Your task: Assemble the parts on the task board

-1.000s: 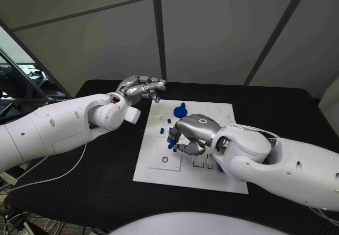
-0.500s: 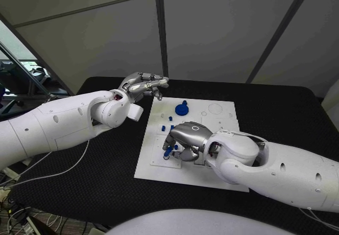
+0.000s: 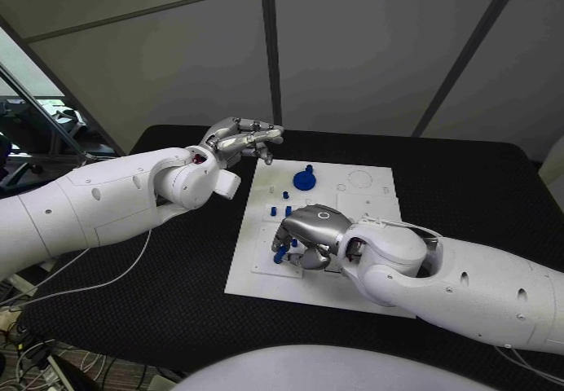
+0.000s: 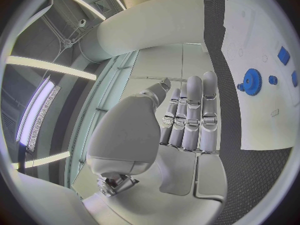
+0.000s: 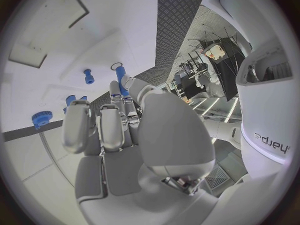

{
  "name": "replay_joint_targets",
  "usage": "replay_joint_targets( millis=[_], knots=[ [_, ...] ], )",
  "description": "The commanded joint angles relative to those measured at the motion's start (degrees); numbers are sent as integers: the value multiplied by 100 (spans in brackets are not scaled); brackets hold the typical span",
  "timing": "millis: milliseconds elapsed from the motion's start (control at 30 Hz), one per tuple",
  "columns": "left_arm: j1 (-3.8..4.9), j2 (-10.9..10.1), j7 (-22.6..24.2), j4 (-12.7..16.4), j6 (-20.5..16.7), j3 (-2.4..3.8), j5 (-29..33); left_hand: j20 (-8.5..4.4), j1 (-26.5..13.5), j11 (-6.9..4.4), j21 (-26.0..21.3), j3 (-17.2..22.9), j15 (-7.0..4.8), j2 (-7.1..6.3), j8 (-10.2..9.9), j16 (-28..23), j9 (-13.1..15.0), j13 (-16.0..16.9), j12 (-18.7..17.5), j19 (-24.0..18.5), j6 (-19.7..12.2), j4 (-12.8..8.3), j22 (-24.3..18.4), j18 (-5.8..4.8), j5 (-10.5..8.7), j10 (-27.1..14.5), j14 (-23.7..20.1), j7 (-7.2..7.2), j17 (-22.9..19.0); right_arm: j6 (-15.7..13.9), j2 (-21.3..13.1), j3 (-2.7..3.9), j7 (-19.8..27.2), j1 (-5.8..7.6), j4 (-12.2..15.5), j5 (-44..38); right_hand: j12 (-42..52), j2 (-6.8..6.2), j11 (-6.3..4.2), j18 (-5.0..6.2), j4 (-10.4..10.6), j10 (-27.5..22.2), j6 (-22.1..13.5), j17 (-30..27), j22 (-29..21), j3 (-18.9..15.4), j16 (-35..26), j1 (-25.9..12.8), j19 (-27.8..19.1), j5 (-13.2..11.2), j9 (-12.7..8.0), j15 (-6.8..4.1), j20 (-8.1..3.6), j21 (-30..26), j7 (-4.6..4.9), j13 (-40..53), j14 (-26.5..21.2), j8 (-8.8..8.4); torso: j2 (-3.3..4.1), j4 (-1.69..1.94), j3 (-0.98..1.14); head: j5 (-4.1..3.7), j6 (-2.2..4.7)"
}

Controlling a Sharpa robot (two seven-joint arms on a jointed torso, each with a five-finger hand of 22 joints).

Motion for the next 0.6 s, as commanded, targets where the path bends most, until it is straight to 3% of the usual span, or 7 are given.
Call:
replay_joint_targets(
  millis=[33,600],
  knots=[
    [11,9,8,2,74,5,23,13,17,7,-36,-33,26,36,2,-24,-3,8,29,26,-40,-10,-5,-65,-5,-37,-33,-7,-9,63,27,-1,27,0,-14,-122,-28,0,15,-55,-16,30,28,5,5,33,27,-56,19,35,5,-30,10,23,1,5,188,14,-3,1,-1,3,-8],
    [11,-3,-21,11,90,5,23,13,18,8,-39,-36,27,39,3,-24,-3,8,32,26,-40,-10,-8,-65,-6,-38,-35,-7,-11,289,116,-17,-361,-30,-86,-536,-39,10,15,-57,-24,38,34,1,16,47,26,-58,21,46,6,-30,10,31,1,6,186,12,-5,4,-3,6,-21]
  ],
)
